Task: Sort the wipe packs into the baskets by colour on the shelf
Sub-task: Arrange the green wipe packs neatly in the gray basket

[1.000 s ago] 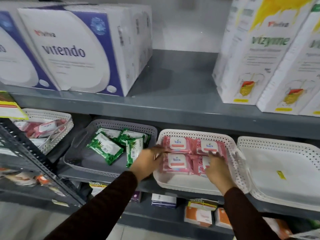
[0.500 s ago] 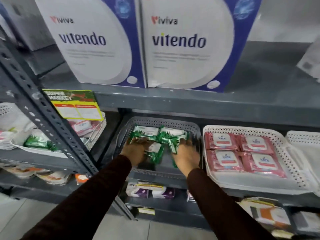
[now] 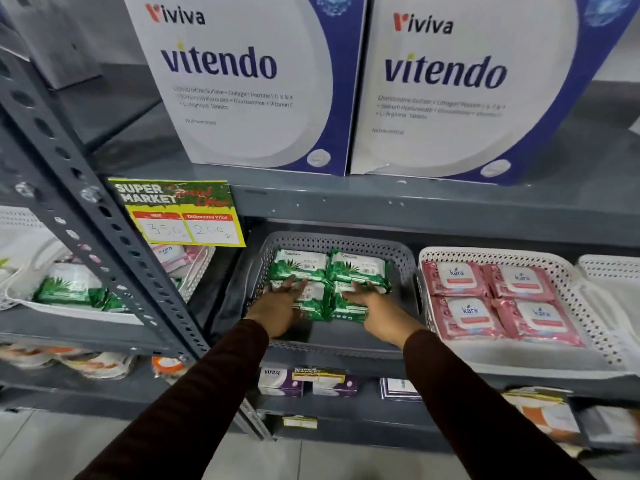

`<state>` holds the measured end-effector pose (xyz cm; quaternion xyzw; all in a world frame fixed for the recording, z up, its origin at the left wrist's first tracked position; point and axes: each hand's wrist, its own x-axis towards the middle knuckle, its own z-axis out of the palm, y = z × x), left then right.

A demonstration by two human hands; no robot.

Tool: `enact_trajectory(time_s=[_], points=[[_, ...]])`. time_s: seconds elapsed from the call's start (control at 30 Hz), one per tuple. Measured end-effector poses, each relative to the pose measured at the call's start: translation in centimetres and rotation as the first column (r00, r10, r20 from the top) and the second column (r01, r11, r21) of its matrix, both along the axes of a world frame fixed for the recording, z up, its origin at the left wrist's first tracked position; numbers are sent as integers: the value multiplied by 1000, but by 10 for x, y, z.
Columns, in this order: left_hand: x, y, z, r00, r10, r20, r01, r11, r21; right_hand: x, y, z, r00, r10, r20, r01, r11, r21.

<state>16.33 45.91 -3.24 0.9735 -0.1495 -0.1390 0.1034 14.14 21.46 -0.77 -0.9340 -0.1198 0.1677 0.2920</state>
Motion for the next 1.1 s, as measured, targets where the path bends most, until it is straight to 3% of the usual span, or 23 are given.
enact_trajectory(time_s=[0.1, 0.17, 0.2, 0.3, 0.4, 0.67, 0.87, 0.9, 1.0, 1.1], points=[[-9, -10, 10, 995, 91, -42, -98, 975, -202, 4, -2, -7, 997, -72, -25, 74, 993, 97], [-7, -19, 18, 989, 149, 3, -135, 902, -410, 16, 0, -9, 979, -129, 155, 125, 992, 37], [0, -23, 22, 986, 161, 32, -132, 893, -429, 24, 2, -10, 962, -112, 249, 126, 991, -42], [29, -31, 19, 986, 103, 128, -76, 978, -197, 47, 11, -13, 965, -76, 253, 131, 969, -209], [48, -32, 2, 994, 41, 105, -43, 999, 15, 57, 19, -29, 978, -38, 207, 106, 940, -325], [44, -38, -16, 985, 28, 170, -46, 994, 100, 61, 24, -42, 972, 24, 235, 73, 915, -398], [53, -47, -3, 992, 62, 113, -87, 969, 230, 56, 14, -21, 985, 68, 159, -18, 955, -297], [52, -54, 0, 989, 90, 120, -112, 975, 191, 51, 7, -14, 971, 65, 228, -8, 970, -241], [41, -110, 16, 953, 149, 264, -119, 985, -127, 31, -44, 3, 867, -71, 493, 94, 995, -22], [19, -192, 36, 893, 58, 447, 91, 948, -304, 17, -131, 0, 829, -215, 517, 228, 973, 38]])
